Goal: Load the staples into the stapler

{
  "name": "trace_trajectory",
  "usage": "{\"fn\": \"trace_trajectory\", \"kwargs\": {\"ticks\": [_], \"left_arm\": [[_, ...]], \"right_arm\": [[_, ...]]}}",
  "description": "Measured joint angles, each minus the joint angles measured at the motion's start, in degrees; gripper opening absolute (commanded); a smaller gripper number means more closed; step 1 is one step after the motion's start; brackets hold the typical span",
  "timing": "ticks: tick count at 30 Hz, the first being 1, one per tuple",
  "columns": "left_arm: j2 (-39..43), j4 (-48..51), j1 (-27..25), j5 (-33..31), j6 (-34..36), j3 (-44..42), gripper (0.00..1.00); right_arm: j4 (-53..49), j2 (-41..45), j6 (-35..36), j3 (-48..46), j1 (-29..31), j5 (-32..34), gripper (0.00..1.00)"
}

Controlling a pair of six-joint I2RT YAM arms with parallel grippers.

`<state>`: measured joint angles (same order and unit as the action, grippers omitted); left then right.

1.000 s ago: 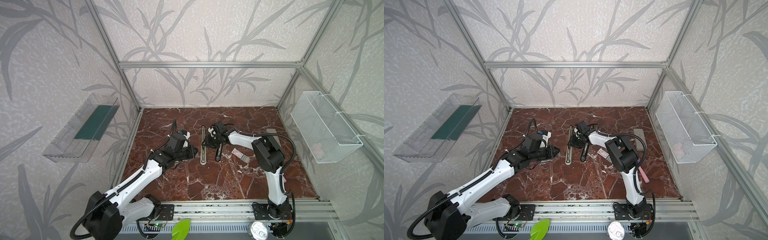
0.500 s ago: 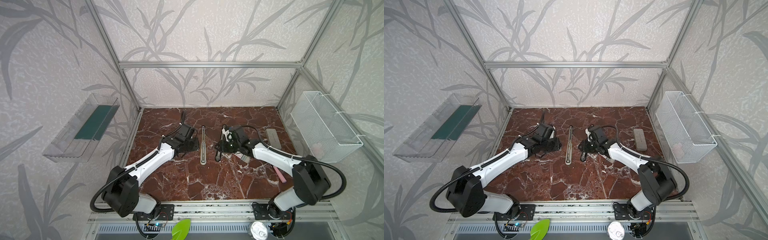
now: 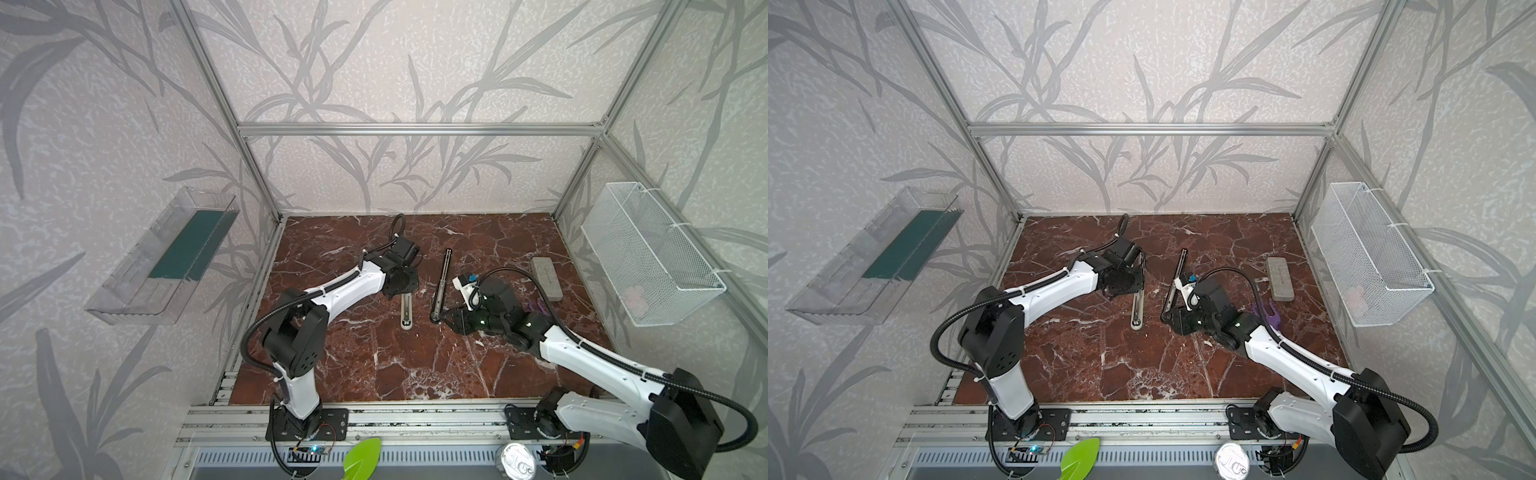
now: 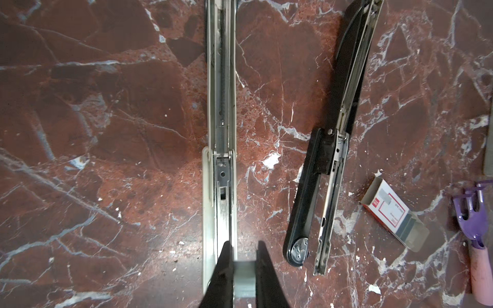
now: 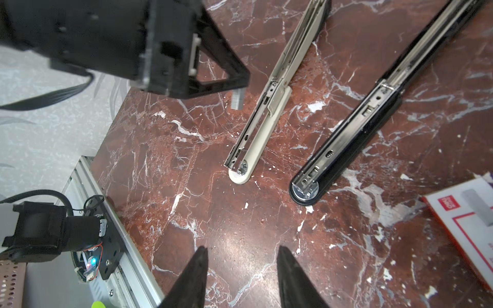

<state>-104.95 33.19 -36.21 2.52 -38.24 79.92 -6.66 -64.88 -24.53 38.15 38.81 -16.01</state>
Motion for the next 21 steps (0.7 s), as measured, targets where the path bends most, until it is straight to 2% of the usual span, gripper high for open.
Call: {"fn": "trace_trajectory", "kwargs": {"ticks": [8, 14, 21], "left_arm": [[-5.44, 3.52, -1.51, -5.05, 0.17, 5.4, 0.12], [-6.05, 4.9, -2.1, -10.23, 0.22, 6.25, 0.12], [-7.52, 4.94, -2.08, -12.72, 0.2, 6.29, 0.12]], "right_arm": [[-1.07, 2.62, 1.25, -0.55, 1.49, 1.16, 0.44], [-1.81, 3.37, 1.22, -0.61, 2.29, 1.9, 0.44], [-2.73, 4.66, 1.18, -0.61, 3.21, 2.62, 0.44]]}}
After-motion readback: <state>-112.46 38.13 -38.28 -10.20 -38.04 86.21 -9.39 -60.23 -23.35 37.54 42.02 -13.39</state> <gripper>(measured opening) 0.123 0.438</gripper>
